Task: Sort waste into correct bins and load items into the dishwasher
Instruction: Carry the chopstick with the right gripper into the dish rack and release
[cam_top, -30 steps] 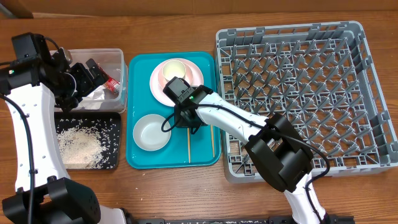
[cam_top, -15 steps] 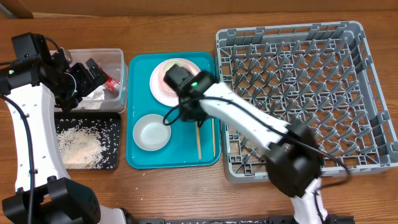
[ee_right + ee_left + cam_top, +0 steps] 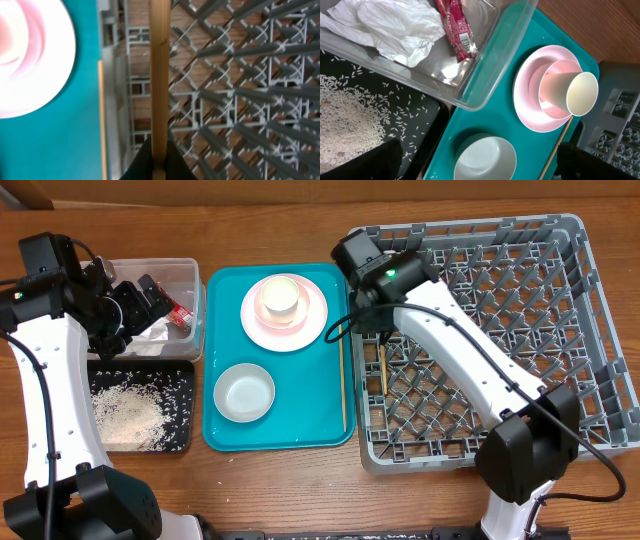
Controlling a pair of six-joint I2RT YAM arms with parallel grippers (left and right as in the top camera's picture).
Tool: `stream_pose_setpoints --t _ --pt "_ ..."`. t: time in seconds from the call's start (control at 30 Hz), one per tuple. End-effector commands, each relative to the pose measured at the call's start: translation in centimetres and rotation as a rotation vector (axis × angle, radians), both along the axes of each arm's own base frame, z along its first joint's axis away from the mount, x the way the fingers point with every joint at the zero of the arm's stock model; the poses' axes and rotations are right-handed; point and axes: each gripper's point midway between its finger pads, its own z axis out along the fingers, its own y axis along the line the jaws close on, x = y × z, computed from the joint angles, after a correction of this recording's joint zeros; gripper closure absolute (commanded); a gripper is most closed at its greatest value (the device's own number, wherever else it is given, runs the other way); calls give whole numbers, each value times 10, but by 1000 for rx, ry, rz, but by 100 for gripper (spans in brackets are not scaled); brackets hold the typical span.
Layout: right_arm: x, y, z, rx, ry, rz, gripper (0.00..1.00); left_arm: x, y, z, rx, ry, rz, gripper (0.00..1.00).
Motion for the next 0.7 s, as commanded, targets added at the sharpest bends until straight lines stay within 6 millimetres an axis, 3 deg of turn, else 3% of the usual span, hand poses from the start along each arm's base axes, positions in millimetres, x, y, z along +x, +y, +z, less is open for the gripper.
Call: stream_pose_setpoints --t 0.0,0.1,0.37,0.67 --pt "3 -15 -13 -29 15 -6 96 0 0 14 25 -39 -19 0" --pt "9 -23 -21 14 27 -37 96 0 0 14 25 -39 -19 0" --pt "13 -10 -27 143 53 -31 95 0 0 14 25 -39 -19 0" --pt "12 -1 -27 171 55 -11 94 0 0 14 25 -39 -19 0"
